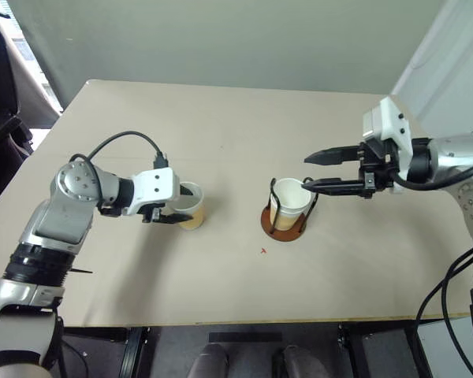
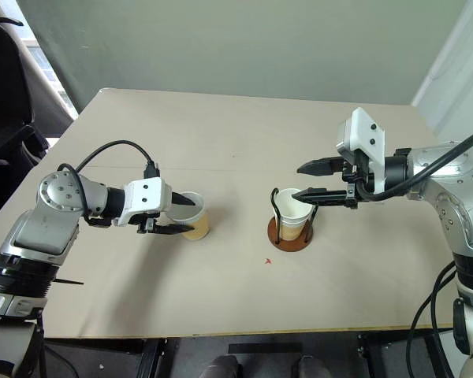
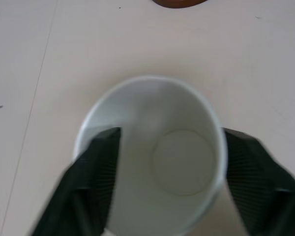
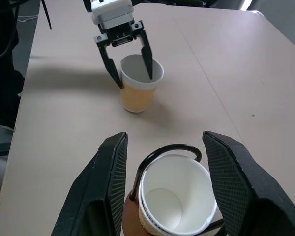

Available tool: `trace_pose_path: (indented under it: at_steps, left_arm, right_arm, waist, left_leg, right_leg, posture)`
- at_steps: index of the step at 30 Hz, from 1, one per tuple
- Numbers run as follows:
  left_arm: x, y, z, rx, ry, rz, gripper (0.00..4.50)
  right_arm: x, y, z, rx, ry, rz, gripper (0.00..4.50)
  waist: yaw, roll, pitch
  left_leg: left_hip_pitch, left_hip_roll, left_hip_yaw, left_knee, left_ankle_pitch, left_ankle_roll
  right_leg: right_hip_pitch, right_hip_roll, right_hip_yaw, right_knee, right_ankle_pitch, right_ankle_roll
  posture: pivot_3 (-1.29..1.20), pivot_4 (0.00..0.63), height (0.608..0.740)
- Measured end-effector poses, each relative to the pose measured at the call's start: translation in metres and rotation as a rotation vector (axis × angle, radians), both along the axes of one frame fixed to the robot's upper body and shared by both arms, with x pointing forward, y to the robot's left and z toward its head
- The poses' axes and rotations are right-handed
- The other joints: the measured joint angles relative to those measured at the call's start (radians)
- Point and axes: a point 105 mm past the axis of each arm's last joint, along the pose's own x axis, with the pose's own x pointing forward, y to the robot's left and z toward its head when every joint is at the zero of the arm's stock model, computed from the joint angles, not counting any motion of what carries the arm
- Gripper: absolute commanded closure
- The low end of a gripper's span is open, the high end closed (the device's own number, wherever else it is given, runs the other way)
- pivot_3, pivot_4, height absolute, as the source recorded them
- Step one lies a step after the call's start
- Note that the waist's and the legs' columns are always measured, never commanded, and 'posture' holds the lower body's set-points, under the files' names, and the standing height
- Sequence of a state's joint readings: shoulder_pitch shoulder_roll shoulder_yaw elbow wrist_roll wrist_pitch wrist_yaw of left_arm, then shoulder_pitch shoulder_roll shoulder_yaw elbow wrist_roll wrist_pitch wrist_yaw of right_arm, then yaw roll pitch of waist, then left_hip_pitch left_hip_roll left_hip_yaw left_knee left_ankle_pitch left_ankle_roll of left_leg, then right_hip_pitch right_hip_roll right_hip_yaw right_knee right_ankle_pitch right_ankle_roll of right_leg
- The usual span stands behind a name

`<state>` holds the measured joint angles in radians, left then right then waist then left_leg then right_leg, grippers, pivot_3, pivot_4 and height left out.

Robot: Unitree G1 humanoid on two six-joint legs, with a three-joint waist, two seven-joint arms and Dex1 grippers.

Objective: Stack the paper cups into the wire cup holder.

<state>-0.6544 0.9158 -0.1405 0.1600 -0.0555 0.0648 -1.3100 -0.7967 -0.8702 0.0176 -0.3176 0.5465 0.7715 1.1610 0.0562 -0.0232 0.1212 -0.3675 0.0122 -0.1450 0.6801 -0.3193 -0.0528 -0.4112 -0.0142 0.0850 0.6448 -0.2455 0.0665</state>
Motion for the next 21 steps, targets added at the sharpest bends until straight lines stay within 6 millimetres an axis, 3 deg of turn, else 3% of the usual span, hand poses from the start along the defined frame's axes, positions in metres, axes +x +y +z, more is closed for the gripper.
trace_pose_path:
  at_steps: [5,21]
  left_arm:
    - [0.000,-0.003,-0.001,-0.006,0.008,-0.013,4.42]
    - [-0.005,-0.004,0.000,-0.034,0.080,-0.032,4.47]
  right_arm:
    - [0.001,-0.002,-0.001,-0.004,0.002,-0.006,2.10]
    - [0.001,-0.012,-0.010,-0.047,0.008,-0.014,2.10]
  waist:
    - [0.000,0.000,0.000]
    - [0.000,0.000,0.000]
  left_leg:
    - [0.000,0.000,0.000,0.000,0.000,0.000]
    - [0.000,0.000,0.000,0.000,0.000,0.000]
  right_leg:
    - [0.000,0.000,0.000,0.000,0.000,0.000]
    - [0.000,0.000,0.000,0.000,0.000,0.000]
  posture:
    - [0.00,0.150,0.740]
    - [0.00,0.150,0.740]
